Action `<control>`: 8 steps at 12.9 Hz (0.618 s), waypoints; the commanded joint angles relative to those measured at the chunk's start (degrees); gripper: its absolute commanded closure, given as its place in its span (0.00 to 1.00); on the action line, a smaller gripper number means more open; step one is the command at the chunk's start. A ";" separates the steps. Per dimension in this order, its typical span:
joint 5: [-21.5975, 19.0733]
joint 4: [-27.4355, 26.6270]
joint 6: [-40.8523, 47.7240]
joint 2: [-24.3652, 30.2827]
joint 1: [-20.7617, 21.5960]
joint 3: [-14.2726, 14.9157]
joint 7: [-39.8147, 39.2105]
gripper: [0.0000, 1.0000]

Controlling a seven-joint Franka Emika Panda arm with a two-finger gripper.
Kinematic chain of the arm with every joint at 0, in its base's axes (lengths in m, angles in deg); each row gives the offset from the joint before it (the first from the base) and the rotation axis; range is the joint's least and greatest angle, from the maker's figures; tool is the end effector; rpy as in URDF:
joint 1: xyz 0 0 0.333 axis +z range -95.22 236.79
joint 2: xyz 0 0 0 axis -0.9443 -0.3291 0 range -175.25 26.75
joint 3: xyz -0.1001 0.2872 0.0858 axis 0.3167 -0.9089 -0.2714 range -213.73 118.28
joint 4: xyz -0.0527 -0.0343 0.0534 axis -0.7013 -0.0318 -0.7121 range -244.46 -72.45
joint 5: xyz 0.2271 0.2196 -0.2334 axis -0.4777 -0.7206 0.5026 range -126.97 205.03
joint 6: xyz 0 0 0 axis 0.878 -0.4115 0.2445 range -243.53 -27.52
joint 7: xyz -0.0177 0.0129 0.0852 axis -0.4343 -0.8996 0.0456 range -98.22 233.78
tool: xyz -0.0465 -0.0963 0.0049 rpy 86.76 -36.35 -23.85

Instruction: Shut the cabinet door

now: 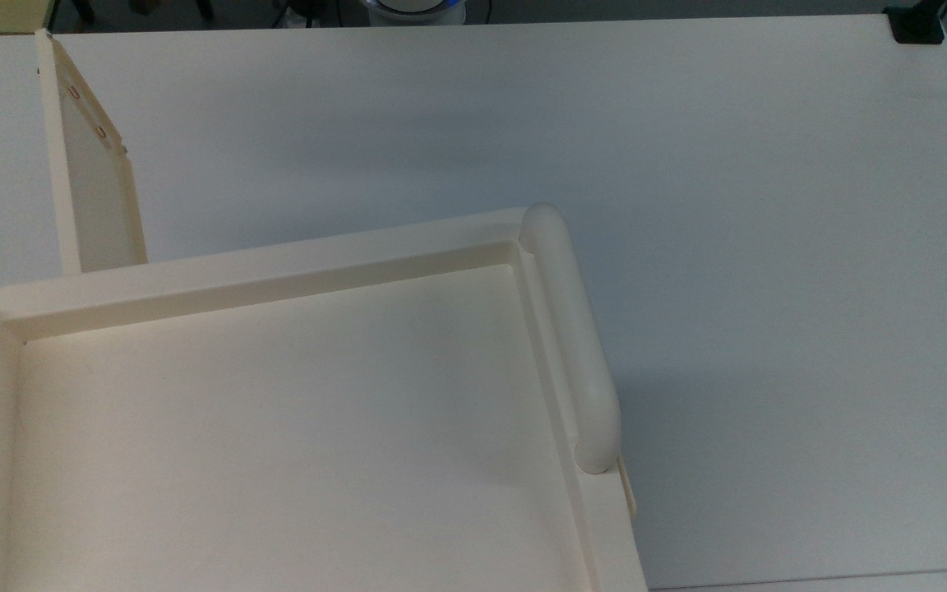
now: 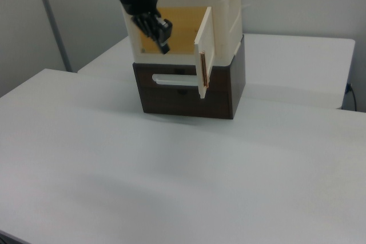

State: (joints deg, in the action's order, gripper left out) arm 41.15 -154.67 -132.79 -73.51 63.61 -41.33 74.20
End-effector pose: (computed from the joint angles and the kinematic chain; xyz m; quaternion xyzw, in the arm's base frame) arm 0.5557 -0.1378 0.6896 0.9717 -0.1698 0.1618 0.0278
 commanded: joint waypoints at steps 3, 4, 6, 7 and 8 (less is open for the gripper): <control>-2.46 -1.23 -13.14 0.49 -2.66 2.66 18.35 1.00; -3.26 -1.32 -14.20 0.40 -3.28 2.75 19.33 1.00; -3.88 -1.23 -15.79 0.05 -3.64 3.71 20.04 1.00; -3.97 -1.32 -17.54 -0.13 -3.55 4.67 20.47 1.00; -3.97 -1.41 -19.12 -0.56 -3.64 5.20 20.74 1.00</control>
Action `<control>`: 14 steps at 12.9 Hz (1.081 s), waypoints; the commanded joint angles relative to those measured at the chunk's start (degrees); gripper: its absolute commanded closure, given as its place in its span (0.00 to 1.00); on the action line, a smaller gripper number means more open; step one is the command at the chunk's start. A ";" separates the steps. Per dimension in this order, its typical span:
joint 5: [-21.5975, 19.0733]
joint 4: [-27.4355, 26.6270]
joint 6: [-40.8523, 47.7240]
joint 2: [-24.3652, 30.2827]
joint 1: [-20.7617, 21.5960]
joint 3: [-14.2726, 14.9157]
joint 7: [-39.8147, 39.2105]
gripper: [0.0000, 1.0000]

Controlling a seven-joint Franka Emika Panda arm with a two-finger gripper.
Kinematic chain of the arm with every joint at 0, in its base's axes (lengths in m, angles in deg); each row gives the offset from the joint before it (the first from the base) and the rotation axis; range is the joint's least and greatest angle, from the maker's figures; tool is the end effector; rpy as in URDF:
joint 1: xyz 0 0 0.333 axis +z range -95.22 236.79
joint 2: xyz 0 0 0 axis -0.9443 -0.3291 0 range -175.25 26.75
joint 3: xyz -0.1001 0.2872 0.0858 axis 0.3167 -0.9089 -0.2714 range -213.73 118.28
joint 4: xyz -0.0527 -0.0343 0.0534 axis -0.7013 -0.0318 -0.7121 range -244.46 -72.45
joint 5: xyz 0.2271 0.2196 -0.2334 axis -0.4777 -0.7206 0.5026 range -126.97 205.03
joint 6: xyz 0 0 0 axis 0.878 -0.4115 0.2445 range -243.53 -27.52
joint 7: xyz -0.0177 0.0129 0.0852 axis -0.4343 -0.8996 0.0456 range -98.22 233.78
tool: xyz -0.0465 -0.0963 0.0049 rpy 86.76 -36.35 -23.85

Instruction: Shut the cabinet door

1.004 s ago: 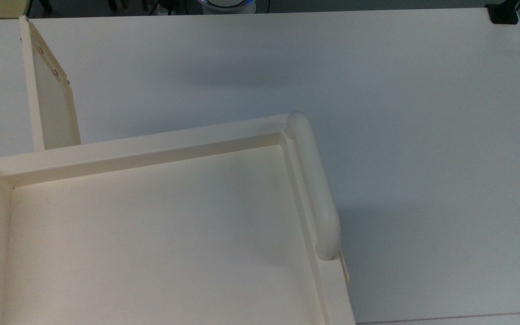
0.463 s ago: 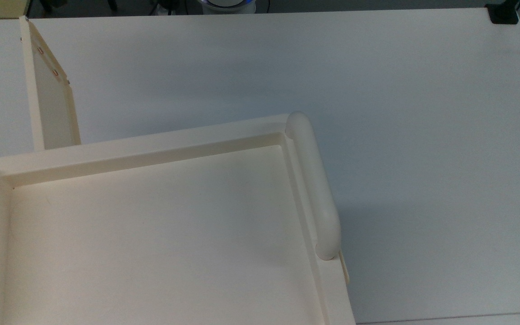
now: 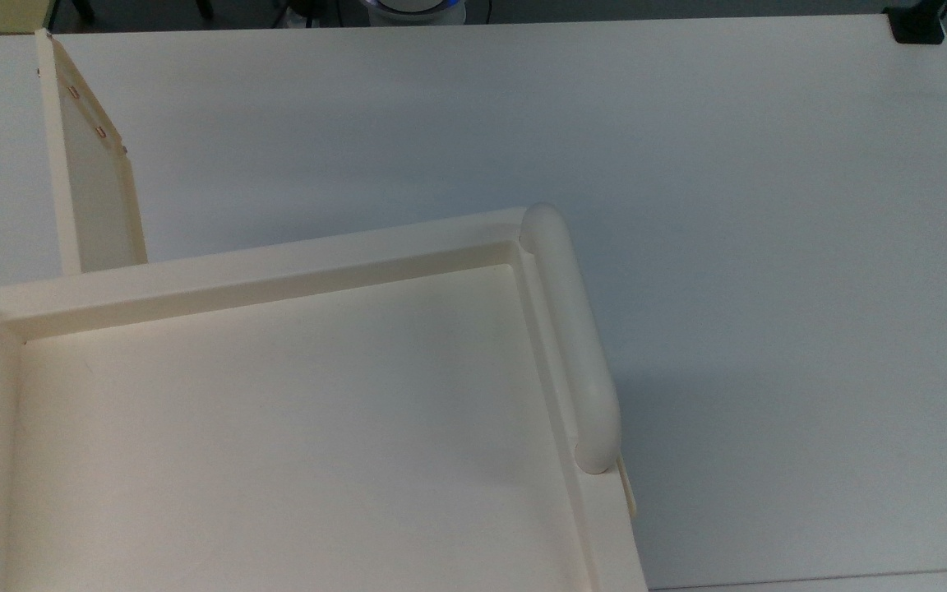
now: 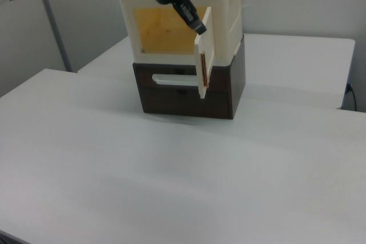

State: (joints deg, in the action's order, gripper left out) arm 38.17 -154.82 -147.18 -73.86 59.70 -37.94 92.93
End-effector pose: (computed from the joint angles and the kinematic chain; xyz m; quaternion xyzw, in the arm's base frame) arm 0.5510 -0.2097 0.7162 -0.8825 0.3767 -0.2808 0.0185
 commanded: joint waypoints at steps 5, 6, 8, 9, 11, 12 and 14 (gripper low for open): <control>-0.46 -1.26 -15.44 -6.96 -0.87 2.79 1.92 1.00; -0.28 -1.26 -16.33 -7.85 -1.31 2.79 1.83 1.00; 0.59 -1.35 -17.65 -10.31 -1.57 3.48 1.48 1.00; 1.56 -1.44 -18.01 -11.02 -1.57 3.67 1.22 1.00; 3.32 -2.31 -18.28 -12.34 -1.49 3.67 0.17 1.00; 3.32 -3.19 -18.28 -12.69 -0.96 3.67 -0.28 1.00; 3.41 -3.55 -18.19 -12.87 0.53 3.32 -0.28 1.00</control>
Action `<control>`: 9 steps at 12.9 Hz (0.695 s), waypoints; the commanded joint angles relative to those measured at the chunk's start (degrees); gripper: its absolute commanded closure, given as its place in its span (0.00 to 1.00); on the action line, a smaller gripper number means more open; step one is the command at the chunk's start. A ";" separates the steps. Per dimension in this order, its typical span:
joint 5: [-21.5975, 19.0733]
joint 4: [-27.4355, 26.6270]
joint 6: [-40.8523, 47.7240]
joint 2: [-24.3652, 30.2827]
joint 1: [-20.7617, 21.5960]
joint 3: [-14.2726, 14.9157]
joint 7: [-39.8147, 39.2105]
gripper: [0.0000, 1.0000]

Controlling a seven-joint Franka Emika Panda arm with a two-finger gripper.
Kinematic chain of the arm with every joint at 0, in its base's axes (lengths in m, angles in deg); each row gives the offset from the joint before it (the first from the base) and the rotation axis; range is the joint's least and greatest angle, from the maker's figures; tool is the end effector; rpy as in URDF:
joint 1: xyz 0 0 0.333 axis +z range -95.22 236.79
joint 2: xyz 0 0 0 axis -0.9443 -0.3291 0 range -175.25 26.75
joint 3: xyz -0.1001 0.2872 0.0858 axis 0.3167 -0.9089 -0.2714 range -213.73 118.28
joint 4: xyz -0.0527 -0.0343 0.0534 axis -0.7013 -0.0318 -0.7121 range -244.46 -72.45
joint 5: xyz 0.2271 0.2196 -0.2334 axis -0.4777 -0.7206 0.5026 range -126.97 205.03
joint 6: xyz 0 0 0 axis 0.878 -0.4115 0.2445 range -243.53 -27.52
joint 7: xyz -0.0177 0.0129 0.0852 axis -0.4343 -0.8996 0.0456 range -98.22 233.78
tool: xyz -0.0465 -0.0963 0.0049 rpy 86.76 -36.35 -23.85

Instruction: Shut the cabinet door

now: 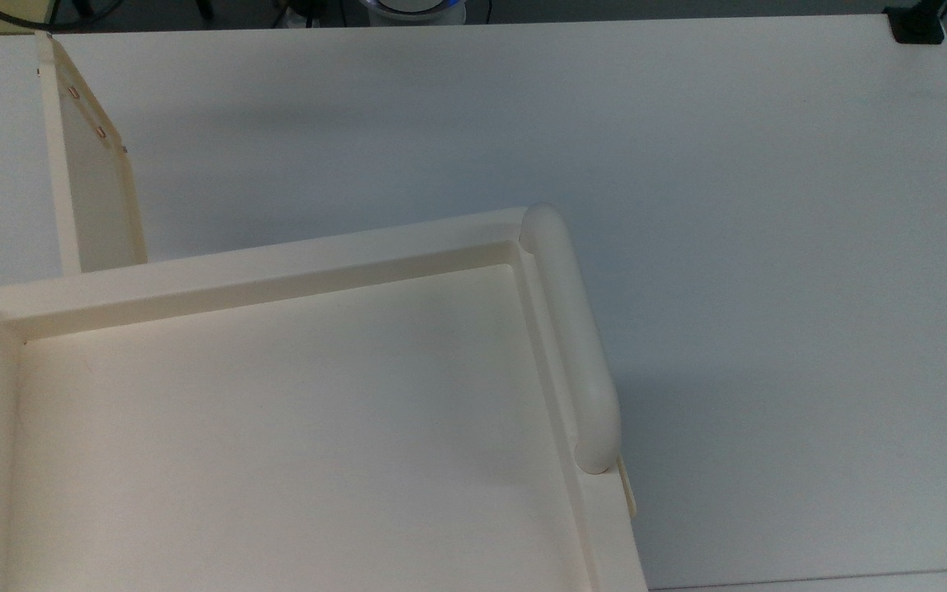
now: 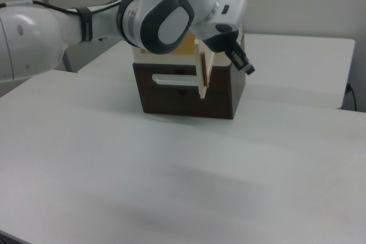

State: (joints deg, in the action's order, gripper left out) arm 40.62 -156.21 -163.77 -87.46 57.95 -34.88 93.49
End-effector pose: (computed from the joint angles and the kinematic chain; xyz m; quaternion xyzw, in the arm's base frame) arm 0.6171 -0.2781 0.5943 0.8669 -0.3985 0.2972 0.0355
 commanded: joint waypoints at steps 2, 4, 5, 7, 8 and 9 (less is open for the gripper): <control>1.31 -2.69 -1.60 0.72 4.48 -0.27 -1.45 1.00; 1.40 -2.95 -1.60 0.72 5.02 -2.02 -2.24 1.00; 1.40 -2.86 -1.60 0.72 4.93 -3.07 -2.51 1.00; 0.96 -2.86 -1.60 0.55 5.02 -5.10 -2.43 1.00; 0.44 -2.69 -1.69 0.20 4.93 -6.84 -2.34 1.00; 0.26 -2.43 -2.13 -0.93 5.02 -8.25 -2.16 1.00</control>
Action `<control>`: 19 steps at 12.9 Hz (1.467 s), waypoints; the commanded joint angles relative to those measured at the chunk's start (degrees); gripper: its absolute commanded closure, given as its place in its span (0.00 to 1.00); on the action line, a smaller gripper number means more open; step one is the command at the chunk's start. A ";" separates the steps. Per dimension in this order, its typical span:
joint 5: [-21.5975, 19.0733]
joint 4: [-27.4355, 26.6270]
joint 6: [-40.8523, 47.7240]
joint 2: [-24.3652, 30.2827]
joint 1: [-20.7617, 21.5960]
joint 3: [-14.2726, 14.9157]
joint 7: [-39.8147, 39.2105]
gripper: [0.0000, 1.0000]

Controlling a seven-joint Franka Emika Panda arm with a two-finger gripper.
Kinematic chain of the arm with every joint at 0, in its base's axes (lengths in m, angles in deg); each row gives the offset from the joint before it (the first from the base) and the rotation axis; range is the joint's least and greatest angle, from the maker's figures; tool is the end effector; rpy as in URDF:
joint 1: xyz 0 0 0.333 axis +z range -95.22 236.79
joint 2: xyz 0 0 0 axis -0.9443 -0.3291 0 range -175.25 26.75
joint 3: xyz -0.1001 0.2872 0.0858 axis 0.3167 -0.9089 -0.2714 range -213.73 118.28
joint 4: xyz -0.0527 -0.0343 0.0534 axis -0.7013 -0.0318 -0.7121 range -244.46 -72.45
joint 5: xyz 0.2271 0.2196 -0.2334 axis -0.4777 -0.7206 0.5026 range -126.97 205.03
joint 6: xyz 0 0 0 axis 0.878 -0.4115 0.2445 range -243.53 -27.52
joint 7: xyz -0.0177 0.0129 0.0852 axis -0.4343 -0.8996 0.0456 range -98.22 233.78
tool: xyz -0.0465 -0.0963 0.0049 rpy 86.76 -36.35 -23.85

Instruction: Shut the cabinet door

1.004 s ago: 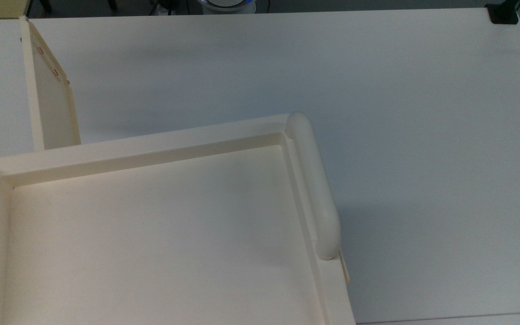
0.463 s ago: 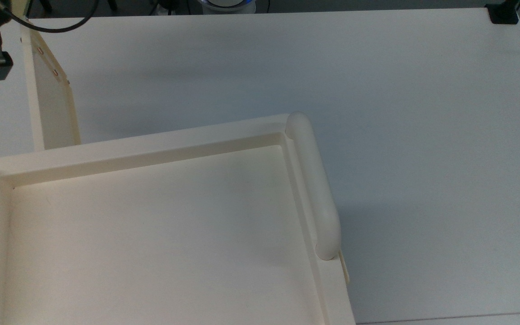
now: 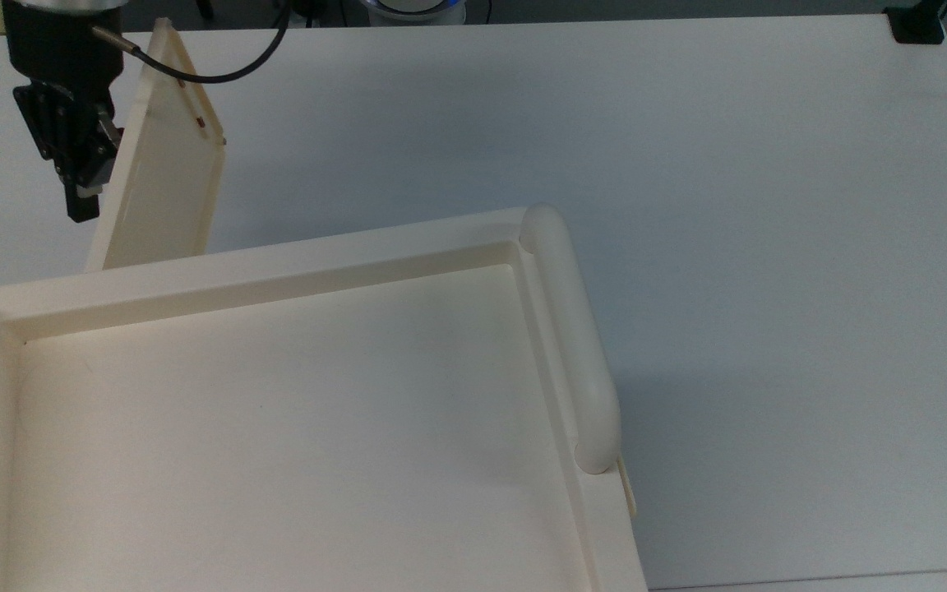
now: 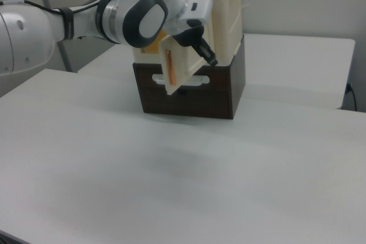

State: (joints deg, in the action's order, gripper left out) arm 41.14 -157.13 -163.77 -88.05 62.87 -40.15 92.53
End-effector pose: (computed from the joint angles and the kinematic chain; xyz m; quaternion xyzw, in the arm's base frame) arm 0.6576 -0.1721 0.5767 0.9052 -0.3155 0.2845 0.0076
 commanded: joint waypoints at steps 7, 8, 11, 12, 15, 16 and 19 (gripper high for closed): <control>-9.93 1.22 -26.37 -8.88 0.10 -9.68 -0.76 1.00; -10.02 1.22 -26.99 -8.79 0.18 -9.95 -0.67 1.00; -10.20 1.22 -27.26 -8.44 1.68 -10.48 -0.67 1.00; -10.28 1.22 -27.26 -8.44 2.11 -10.48 -0.41 1.00; -9.93 2.45 -27.61 -8.53 3.96 -10.65 2.66 1.00; -10.02 2.45 -27.70 -8.62 4.66 -10.65 3.10 1.00; -9.85 3.25 -29.89 -8.97 5.11 -10.74 5.39 1.00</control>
State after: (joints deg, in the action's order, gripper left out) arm 32.66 -155.24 -190.23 -96.49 66.29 -50.54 95.99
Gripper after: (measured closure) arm 0.991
